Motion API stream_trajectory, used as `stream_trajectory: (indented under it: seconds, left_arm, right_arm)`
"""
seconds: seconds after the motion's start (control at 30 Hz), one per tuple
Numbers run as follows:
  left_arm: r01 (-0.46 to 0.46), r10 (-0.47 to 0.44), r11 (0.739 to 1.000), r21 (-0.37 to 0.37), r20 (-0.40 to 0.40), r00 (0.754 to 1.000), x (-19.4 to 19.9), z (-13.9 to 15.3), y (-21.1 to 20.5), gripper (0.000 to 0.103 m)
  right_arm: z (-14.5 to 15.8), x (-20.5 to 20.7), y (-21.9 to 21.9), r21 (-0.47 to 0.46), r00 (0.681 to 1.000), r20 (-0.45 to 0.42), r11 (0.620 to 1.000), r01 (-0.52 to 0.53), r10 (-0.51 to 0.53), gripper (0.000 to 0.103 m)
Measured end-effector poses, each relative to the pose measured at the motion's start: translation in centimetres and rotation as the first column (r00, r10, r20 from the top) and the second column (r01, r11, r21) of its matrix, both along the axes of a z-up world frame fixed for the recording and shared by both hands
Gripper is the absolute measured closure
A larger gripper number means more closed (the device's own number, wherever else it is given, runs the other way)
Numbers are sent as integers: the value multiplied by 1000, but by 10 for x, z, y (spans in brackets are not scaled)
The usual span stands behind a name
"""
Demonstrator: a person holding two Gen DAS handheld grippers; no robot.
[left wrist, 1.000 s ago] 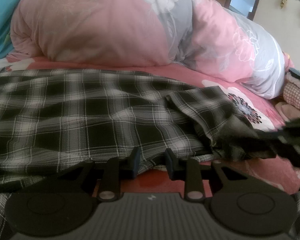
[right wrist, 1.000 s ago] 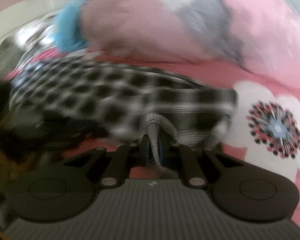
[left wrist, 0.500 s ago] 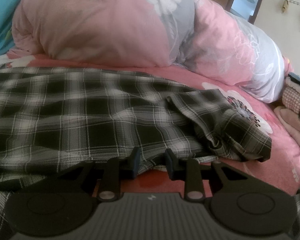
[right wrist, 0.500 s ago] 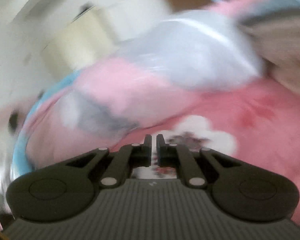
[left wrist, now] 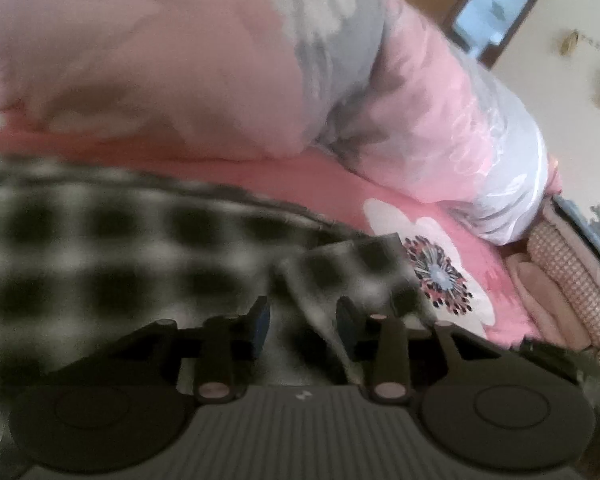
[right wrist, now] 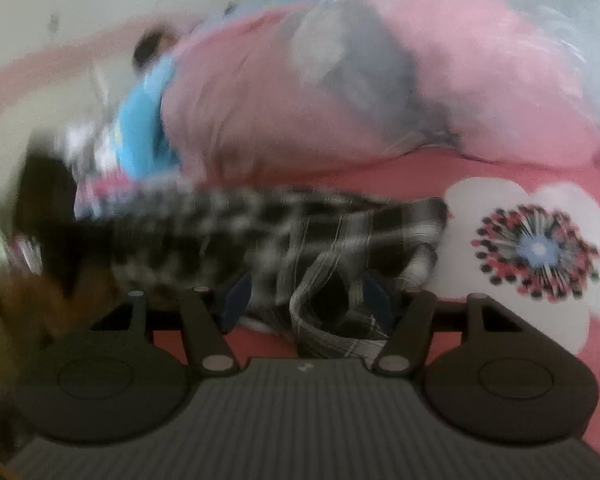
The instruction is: Fold clothes
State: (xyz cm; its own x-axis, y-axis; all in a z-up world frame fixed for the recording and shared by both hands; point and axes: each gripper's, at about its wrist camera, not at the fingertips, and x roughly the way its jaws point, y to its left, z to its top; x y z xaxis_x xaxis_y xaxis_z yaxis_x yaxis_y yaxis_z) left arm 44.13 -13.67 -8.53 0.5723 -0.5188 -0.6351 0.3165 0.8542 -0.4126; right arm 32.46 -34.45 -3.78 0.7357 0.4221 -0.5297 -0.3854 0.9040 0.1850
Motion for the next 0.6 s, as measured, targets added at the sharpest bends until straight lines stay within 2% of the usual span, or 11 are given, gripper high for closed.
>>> stream_trajectory:
  seconds: [0.07, 0.13, 0.17, 0.2, 0.23, 0.3, 0.33, 0.5, 0.6]
  left_arm:
    - [26, -25, 998, 53, -2, 1000, 16, -2, -16, 60]
    - [69, -67, 995, 73, -37, 997, 28, -10, -30, 60]
    - [81, -76, 993, 80, -59, 995, 32, -14, -35, 61]
    - [78, -71, 993, 93, -76, 995, 35, -17, -40, 64]
    - [76, -67, 992, 103, -89, 994, 39, -20, -44, 67]
    - [73, -63, 992, 102, -98, 993, 42, -20, -48, 89]
    - [72, -61, 992, 100, -103, 993, 43, -20, -50, 95]
    - [61, -52, 994, 96, -96, 994, 55, 5, -75, 99]
    - [63, -55, 993, 98, -75, 996, 62, 24, -94, 99]
  right_arm:
    - [-8, 7, 7, -40, 1000, -17, 999, -22, 21, 41]
    - [-15, 12, 5, -27, 999, -40, 999, -36, 35, 45]
    - [-18, 13, 4, -11, 998, -51, 999, -41, 40, 57]
    - [-20, 13, 1, 9, 998, -56, 999, -40, 40, 83]
    - [-20, 10, -6, 40, 999, -48, 999, -24, 26, 93]
    - [-22, 5, -20, 101, 999, -34, 995, 7, -4, 97]
    - [-22, 2, -27, 132, 999, -28, 991, 22, -19, 98]
    - [-26, -12, -61, 286, 995, -3, 954, 93, -96, 100]
    - [-30, -26, -91, 428, 984, 21, 891, 150, -176, 100]
